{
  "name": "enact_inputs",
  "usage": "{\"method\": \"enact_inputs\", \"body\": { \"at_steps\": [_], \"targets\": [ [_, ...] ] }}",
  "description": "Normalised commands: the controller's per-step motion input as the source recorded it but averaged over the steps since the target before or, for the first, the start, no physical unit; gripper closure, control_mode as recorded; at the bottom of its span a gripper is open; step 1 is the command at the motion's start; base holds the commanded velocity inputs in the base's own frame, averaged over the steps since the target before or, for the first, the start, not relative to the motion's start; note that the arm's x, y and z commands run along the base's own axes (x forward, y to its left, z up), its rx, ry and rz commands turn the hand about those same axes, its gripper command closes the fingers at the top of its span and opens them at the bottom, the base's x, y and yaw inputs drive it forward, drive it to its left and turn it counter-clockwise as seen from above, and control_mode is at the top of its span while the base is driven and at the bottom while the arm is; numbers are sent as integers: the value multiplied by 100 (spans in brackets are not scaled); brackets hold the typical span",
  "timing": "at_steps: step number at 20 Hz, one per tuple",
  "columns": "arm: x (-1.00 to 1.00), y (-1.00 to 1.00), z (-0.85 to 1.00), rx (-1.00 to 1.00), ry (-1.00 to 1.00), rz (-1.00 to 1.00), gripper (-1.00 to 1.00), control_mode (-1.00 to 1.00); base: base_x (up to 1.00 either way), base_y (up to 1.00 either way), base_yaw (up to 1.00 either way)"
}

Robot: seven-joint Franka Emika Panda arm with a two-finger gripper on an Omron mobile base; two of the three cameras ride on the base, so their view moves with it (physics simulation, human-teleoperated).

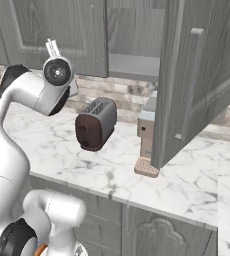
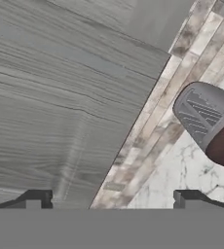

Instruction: Open the cabinet. Pick the soap dispenser and place it next to the sink. Then close the cabinet.

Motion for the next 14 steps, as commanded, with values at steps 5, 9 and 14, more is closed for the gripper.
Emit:
{"method": "enact_inputs", "body": {
  "at_steps": [5, 9, 14],
  "targets": [
    [-52, -17, 20, 0, -5, -26, -100, -100, 0, 0, 0],
    [-56, -17, 23, 0, -3, -17, -100, -100, 0, 0, 0],
    [-54, -17, 20, 0, -1, -28, -100, -100, 0, 0, 0]
  ]
}}
